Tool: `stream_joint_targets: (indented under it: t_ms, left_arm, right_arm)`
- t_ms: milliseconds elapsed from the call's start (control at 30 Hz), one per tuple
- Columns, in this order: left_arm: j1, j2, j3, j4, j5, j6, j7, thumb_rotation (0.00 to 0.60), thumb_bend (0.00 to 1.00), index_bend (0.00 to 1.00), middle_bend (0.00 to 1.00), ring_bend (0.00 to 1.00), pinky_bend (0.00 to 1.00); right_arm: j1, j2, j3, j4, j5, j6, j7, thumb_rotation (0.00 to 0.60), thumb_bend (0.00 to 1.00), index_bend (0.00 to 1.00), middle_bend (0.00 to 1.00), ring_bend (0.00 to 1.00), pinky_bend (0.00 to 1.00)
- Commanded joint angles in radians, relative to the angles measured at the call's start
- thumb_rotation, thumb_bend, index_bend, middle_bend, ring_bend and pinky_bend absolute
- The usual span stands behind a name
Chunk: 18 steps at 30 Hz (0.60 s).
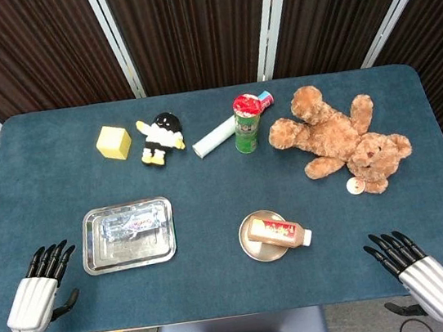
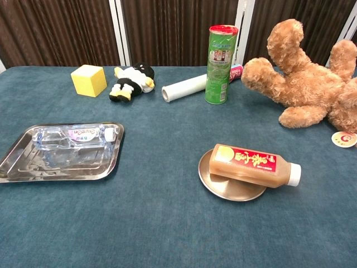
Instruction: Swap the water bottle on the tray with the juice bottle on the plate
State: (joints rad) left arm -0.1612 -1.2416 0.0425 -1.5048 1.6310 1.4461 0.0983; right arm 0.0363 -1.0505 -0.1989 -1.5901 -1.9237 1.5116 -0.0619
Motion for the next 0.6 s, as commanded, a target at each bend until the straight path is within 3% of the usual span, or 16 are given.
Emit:
stream_joint_targets:
  t_ms: [33,333,500,600]
  left_arm:
    - [0.001,-0.004,0.003,-0.001,0.003,-0.001,0.010,0.600,0.38,0.00,0.00,0.00,0.03]
    - [-0.056,-0.082,0.025,0.046,0.076,-0.070,-0.001,0.600,0.38,0.00,0.00,0.00,0.05]
    - [-0.091,-0.119,0.001,0.050,0.065,-0.114,0.028,0.600,0.37,0.00,0.00,0.00,0.05]
    - [-0.178,-0.199,-0.068,0.069,0.047,-0.195,0.089,0.600,0.37,0.00,0.00,0.00,0.04]
  right_arm:
    - [0.002,0.000,0.000,0.001,0.000,-0.003,0.000,0.600,0.18,0.00,0.00,0.00,0.00]
    - [0.000,-0.010,0.006,0.000,0.012,-0.010,-0.018,0.600,0.18,0.00,0.00,0.00,0.00]
    - [-0.005,-0.013,0.008,0.000,0.009,0.002,-0.022,0.600,0.18,0.00,0.00,0.00,0.00]
    - [-0.018,-0.019,0.013,0.001,-0.004,0.037,-0.036,0.600,0.18,0.00,0.00,0.00,0.00]
